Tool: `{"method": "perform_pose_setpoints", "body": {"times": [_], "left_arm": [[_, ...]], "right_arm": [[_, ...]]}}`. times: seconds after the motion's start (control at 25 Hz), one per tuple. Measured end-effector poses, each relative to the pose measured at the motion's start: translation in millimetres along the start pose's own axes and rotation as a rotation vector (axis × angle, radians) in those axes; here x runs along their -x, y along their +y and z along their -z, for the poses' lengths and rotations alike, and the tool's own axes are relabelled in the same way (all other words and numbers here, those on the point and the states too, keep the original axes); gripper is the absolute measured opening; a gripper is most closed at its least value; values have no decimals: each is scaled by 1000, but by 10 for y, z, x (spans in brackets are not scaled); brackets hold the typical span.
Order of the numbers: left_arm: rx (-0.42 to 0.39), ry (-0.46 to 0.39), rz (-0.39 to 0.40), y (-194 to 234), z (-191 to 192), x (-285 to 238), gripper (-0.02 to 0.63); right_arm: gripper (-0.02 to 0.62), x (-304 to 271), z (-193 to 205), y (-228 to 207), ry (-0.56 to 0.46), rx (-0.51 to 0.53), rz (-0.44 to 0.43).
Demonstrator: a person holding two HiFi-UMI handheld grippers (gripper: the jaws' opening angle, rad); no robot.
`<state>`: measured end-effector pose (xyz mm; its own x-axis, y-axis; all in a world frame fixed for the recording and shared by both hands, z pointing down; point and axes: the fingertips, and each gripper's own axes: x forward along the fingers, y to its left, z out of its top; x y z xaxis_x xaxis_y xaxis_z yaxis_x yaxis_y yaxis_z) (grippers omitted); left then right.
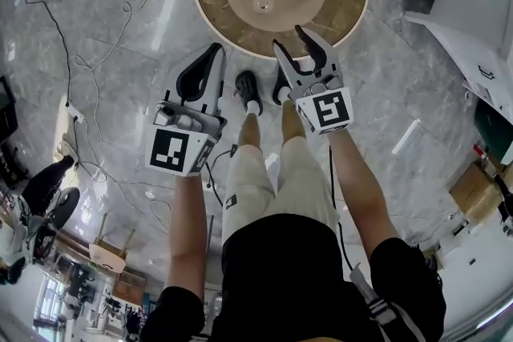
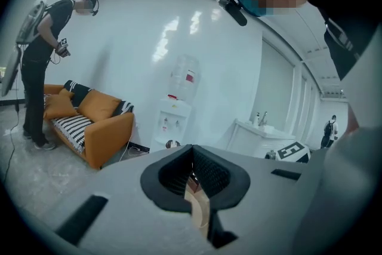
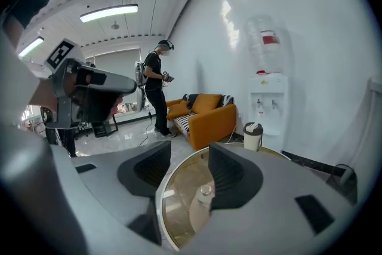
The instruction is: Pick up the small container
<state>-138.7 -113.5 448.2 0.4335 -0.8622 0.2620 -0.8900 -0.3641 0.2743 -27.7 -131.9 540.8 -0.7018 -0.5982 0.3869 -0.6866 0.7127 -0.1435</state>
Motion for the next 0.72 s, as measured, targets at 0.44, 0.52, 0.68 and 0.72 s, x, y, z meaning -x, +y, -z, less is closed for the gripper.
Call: {"method": "perform_pose_setpoints", "body": {"times": [0.44, 0.52, 0.68, 0.72], "left_arm": [[7, 48, -59, 368, 749, -489, 18], [3, 59, -71, 416, 856, -547, 17], [16, 75, -84, 460, 1062, -631, 18], [20, 75, -88, 481, 1113, -662, 18]], "right_arm": [[288, -764, 1056, -308, 60, 5, -6], [295, -881, 1225, -350, 74, 16, -2], [320, -1071, 1573, -378, 124, 44, -17], [329, -1124, 1655, -391, 134, 47, -23]]}}
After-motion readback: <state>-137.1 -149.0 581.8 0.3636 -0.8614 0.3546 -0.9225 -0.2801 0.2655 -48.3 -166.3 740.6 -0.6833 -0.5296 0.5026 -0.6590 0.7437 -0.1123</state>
